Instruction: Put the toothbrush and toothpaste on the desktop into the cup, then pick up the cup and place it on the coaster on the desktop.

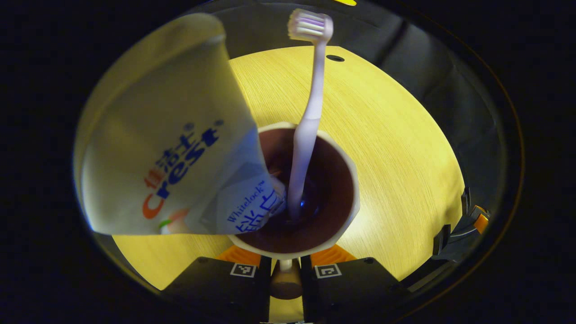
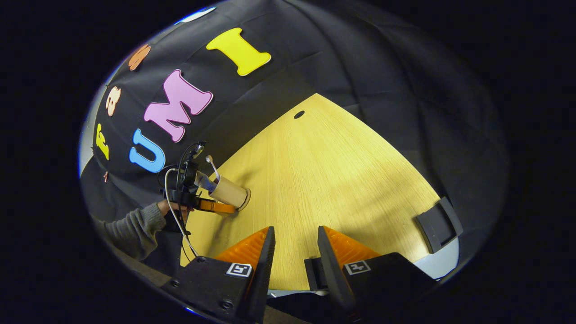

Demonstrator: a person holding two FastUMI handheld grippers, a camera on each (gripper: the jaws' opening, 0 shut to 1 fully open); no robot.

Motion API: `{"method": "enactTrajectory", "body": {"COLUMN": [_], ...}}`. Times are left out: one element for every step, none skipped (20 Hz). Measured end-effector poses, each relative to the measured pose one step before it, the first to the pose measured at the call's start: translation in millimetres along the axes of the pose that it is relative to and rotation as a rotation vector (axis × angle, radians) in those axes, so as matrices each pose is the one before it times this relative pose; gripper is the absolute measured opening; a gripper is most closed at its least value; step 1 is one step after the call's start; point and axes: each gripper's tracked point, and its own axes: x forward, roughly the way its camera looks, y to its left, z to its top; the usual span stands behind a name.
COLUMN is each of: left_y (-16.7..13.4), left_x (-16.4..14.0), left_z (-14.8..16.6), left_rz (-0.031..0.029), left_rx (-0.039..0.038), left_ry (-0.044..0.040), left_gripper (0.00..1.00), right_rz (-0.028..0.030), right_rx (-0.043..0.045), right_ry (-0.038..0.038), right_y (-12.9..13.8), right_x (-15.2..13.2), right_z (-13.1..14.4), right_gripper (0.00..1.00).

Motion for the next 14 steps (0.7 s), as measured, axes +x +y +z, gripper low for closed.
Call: {"method": "enactTrajectory", "body": {"left_y": [0.22,-0.09,-1.3,-1.05,-1.22,0.89,0.57,-0.01,-0.27,-0.11,-0.94,-0.32,0.67,-0.41], "left_x": [1.2,0.95,2.16,1.64,0.72,0.95,1.13,0.0,0.21,-2.79,-1.41,-2.85,-1.57,-3.74], "left_z": [0.12,0.1,-1.01,0.57,-0.4,0.22,-0.48,-0.13,-0.2,-0.4,-0.28,1.63,1.59,0.12], "left_rz": [0.00273,0.00239,-0.00054,-0.00078,-0.00083,0.00012,0.00152,0.00156,0.00123,-0.00062,-0.00489,-0.00292,0.00067,0.00037], "left_rx": [-0.00002,-0.00151,-0.00258,0.00025,-0.0003,0.00067,0.00021,0.00082,0.0006,-0.00052,-0.00116,-0.00007,0.00278,0.00381], "left_ry": [-0.00107,0.00043,0.00156,-0.00554,0.00052,-0.00184,0.00109,0.00121,0.00007,-0.00649,-0.00308,-0.00536,-0.01156,-0.01035], "left_gripper": [0.29,0.29,0.33,0.33,0.33,0.38,0.33,0.34,0.34,0.39,0.39,0.36,0.39,0.52], "right_rz": [-0.00148,0.0,-0.00053,0.00127,0.00233,0.00301,0.00064,-0.00312,-0.00209,-0.00167,-0.00007,-0.00105,-0.00012,-0.00077], "right_rx": [0.0034,0.00256,0.00182,0.00064,0.00029,0.00042,0.00046,0.00136,0.00215,0.00071,0.00055,0.00202,0.00266,0.00028], "right_ry": [0.002,-0.00034,0.00112,0.00166,0.00099,0.001,0.00319,0.0012,0.00044,0.00246,0.00053,0.00131,0.00083,0.00017], "right_y": [-0.45,-0.29,-0.29,1.02,0.77,1.87,0.67,0.89,-0.01,0.1,0.82,0.27,0.6,1.77], "right_x": [0.44,-0.53,0.55,-0.52,-0.34,1.18,1.01,0.3,0.27,-0.38,0.0,0.14,1.03,-0.23], "right_z": [0.66,0.27,0.64,0.46,0.49,-0.15,-0.24,1.01,-0.75,-0.55,-0.04,0.08,-0.12,0.31], "right_gripper": [0.59,0.59,0.59,0.59,0.59,0.59,0.59,0.59,0.59,0.59,0.59,0.59,0.59,0.59]}}
